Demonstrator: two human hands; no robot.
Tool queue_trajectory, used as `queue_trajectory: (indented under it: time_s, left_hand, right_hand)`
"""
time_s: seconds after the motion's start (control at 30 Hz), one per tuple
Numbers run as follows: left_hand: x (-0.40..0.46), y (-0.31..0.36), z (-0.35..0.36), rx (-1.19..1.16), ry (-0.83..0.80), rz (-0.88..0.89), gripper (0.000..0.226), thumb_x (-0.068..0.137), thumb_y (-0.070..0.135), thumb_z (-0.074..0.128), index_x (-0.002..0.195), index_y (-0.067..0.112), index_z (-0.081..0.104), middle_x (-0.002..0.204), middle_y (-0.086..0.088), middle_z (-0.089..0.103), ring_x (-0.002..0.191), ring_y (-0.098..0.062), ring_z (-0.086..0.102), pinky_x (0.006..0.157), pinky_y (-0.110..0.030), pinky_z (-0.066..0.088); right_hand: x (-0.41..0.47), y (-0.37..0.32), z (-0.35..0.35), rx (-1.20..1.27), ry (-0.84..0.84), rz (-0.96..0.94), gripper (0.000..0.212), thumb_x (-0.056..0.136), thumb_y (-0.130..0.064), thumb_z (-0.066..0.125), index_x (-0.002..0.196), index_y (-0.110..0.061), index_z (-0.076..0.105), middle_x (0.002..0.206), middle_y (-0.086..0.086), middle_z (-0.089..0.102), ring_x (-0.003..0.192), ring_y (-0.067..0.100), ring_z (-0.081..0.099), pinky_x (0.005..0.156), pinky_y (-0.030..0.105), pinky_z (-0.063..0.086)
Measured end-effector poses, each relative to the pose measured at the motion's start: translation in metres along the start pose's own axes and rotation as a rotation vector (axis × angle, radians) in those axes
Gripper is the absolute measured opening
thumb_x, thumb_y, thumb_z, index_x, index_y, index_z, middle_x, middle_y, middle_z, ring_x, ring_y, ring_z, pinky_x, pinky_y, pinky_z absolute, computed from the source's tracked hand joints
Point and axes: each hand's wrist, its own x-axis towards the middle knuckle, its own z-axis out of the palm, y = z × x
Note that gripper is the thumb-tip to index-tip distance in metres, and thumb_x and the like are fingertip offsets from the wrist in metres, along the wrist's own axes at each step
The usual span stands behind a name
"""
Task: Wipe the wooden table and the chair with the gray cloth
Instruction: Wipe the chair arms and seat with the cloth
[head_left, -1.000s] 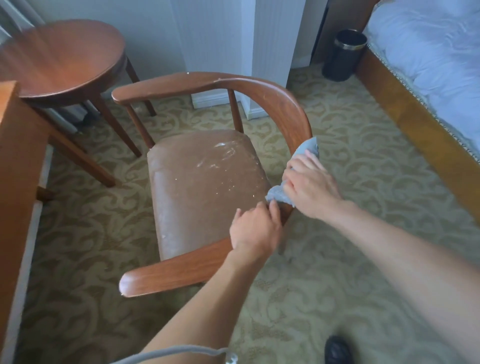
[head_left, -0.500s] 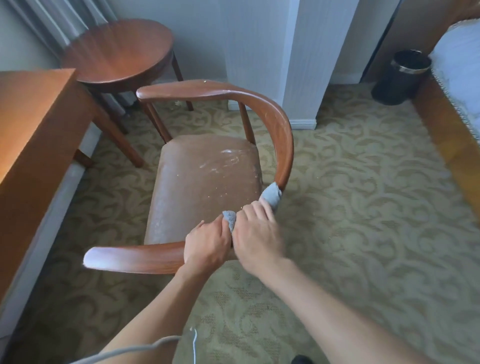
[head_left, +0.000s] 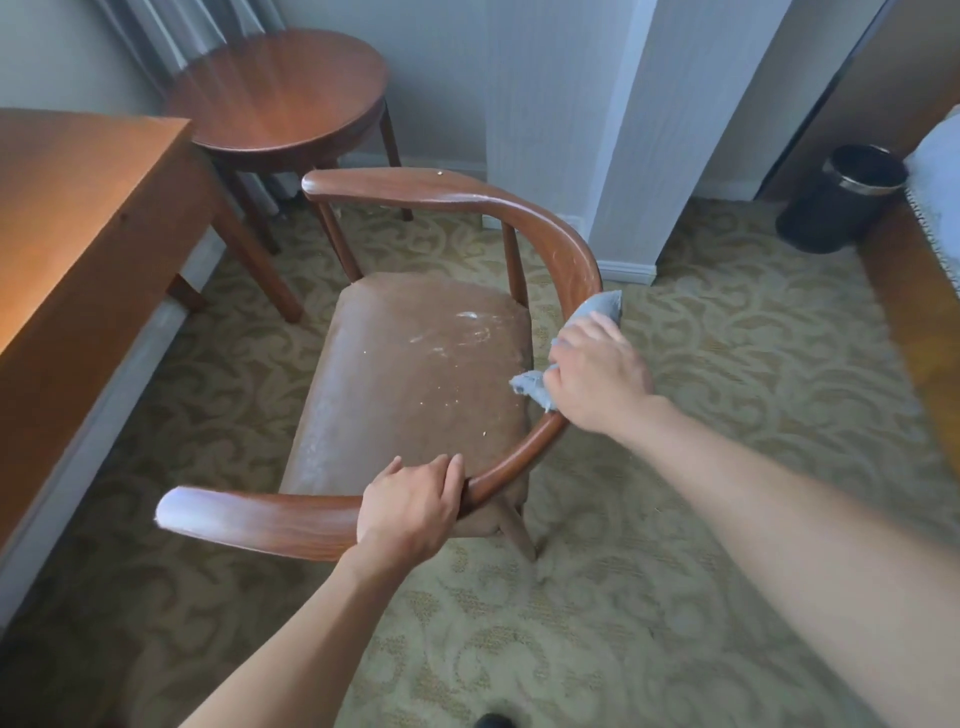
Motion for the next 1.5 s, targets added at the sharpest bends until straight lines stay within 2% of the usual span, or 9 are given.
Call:
queue_trajectory:
  time_s: [0.27,0.37,0.6,0.8,0.93,1.07,1.23,1.4,1.5]
  left_hand:
    - [0.006,0.002,0.001,-0.053,-0.048,-0.062,0.026,0.102,0.029,0.025,0.092,0.028,0.049,0.09,0.005,0.064,0.083,-0.024,0.066,0.11,-0.045,0.033]
    - [0.007,0.002,0.002,-0.116,-0.042,-0.15,0.029,0.099,0.031,0.022,0.091,0.028,0.05,0.086,0.001,0.071,0.09,-0.023,0.067,0.111,-0.038,0.031]
    - [0.005,0.003,0.0,-0.09,-0.029,-0.105,0.025,0.102,0.031,0.025,0.093,0.027,0.048,0.092,0.005,0.065,0.087,-0.023,0.065,0.11,-0.04,0.034]
    - [0.006,0.006,-0.004,-0.217,-0.053,-0.22,0.031,0.099,0.033,0.024,0.091,0.026,0.053,0.085,0.004,0.067,0.083,-0.023,0.065,0.108,-0.039,0.036]
    - [0.026,0.025,-0.019,-0.535,-0.104,-0.395,0.045,0.093,0.051,0.025,0.087,0.024,0.06,0.09,0.005,0.07,0.089,-0.025,0.063,0.086,-0.038,0.049]
    - [0.062,0.08,-0.039,-0.716,0.025,-0.331,0.036,0.1,0.045,0.028,0.085,0.021,0.05,0.092,-0.003,0.063,0.097,-0.034,0.06,0.071,-0.038,0.039]
    - [0.102,0.133,-0.048,-0.927,0.139,-0.424,0.046,0.101,0.047,0.025,0.113,0.016,0.057,0.116,-0.006,0.065,0.108,-0.03,0.06,0.088,-0.042,0.046]
    - [0.114,0.147,-0.035,-0.807,0.209,-0.641,0.054,0.097,0.055,0.012,0.106,0.024,0.055,0.107,-0.002,0.07,0.098,-0.03,0.065,0.073,-0.038,0.035]
    - [0.119,0.153,-0.039,-0.676,0.208,-0.704,0.047,0.101,0.049,0.015,0.095,0.025,0.054,0.096,-0.003,0.071,0.09,-0.031,0.067,0.067,-0.037,0.035]
  right_hand:
    - [-0.06,-0.056,0.013,0.068,0.025,-0.033,0.06,0.095,-0.035,0.015,0.108,-0.013,0.069,0.112,0.008,0.066,0.119,0.03,0.055,0.123,0.048,0.025]
    - [-0.088,-0.084,0.028,0.15,0.013,-0.069,0.048,0.099,-0.032,0.019,0.112,-0.016,0.062,0.119,0.007,0.061,0.128,0.032,0.05,0.124,0.048,0.023]
    - [-0.049,-0.032,0.021,0.183,0.1,-0.059,0.048,0.101,-0.04,0.026,0.094,-0.016,0.067,0.1,0.003,0.064,0.109,0.026,0.055,0.119,0.044,0.031]
    - [0.005,0.011,0.007,0.143,0.047,-0.011,0.04,0.097,-0.029,0.037,0.113,-0.015,0.071,0.129,0.001,0.06,0.135,0.019,0.042,0.129,0.039,0.009]
    - [0.001,0.011,0.004,0.12,-0.01,-0.036,0.046,0.101,-0.032,0.033,0.129,-0.019,0.067,0.147,0.0,0.052,0.147,0.017,0.03,0.128,0.035,-0.001]
    - [-0.004,0.014,0.0,0.133,-0.011,-0.048,0.045,0.103,-0.034,0.034,0.133,-0.022,0.064,0.154,-0.002,0.046,0.151,0.014,0.024,0.127,0.033,-0.003]
    - [0.006,0.027,0.001,0.136,-0.029,-0.081,0.041,0.104,-0.027,0.033,0.135,-0.021,0.059,0.158,0.0,0.039,0.154,0.016,0.016,0.128,0.035,-0.001]
    - [0.034,0.042,-0.001,0.037,-0.077,-0.141,0.053,0.104,-0.037,0.023,0.138,-0.019,0.059,0.156,0.002,0.04,0.154,0.019,0.015,0.122,0.035,-0.018]
    - [0.058,0.053,-0.006,-0.012,-0.125,-0.241,0.058,0.098,-0.038,0.019,0.124,-0.02,0.068,0.138,-0.001,0.053,0.145,0.018,0.03,0.127,0.041,-0.009]
